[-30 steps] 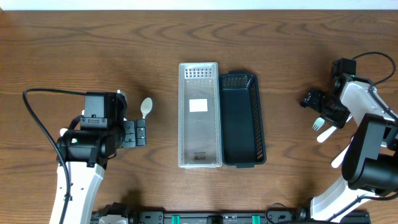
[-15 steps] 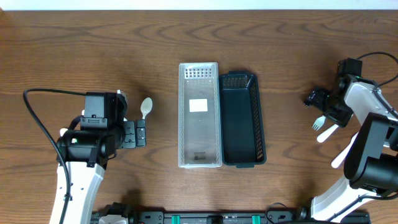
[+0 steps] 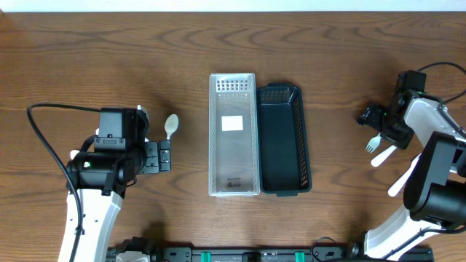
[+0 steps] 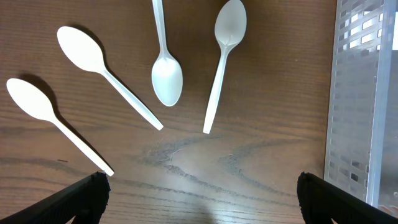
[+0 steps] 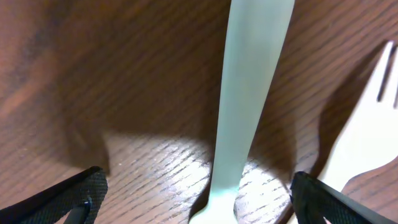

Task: Pack container
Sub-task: 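Move right gripper over the white forks and lower onto one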

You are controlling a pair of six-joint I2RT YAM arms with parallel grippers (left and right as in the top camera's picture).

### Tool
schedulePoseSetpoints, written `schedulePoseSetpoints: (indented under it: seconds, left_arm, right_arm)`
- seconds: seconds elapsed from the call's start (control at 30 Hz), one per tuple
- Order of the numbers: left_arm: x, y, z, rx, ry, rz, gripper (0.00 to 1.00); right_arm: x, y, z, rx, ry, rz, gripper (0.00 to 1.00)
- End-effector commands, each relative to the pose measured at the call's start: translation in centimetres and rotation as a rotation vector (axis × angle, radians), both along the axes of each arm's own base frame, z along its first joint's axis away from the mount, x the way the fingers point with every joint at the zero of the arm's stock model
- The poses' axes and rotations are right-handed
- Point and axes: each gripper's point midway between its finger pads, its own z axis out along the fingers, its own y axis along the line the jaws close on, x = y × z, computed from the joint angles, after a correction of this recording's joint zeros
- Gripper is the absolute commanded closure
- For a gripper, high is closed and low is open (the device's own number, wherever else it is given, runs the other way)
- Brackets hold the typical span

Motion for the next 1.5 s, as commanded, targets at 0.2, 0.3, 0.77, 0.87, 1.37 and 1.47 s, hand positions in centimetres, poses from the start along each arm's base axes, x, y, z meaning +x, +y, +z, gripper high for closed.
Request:
schedulePoseSetpoints:
  seconds: [0.2,0.3,0.77,0.87,1.37,1.47]
  left_arm:
    - [0.2,0.4,0.5,0.006,-0.014,0.026,0.02]
    - [0.2,0.4,0.5,0.006,-0.014,0.026,0.02]
    - [0.2,0.4,0.5,0.006,-0.014,0.026,0.02]
    - [0.2,0.4,0.5,0.006,-0.014,0.026,0.02]
    - [0.2,0.4,0.5,0.006,-0.014,0.026,0.02]
    - [0.2,0.4,0.5,0.007,-0.014,0.026,0.02]
  right_arm:
    - [-1.6,0.7,-2.1,0.026,0.031,0.039,0.01]
    - [-1.7,0.8,-2.2,0.030,0.033,0.039,0.01]
    - [-1.8,0.8,-2.2,0.031,0.037,0.038,0.55]
    - [-1.8,0.8,-2.2,0.031,0.036,0.038,0.66]
    - [-1.6,0.8,-1.8,0.032,0.034,0.035,0.99]
    - [-1.0,1.2,-0.3,0.043,0.020,0.044,0.99]
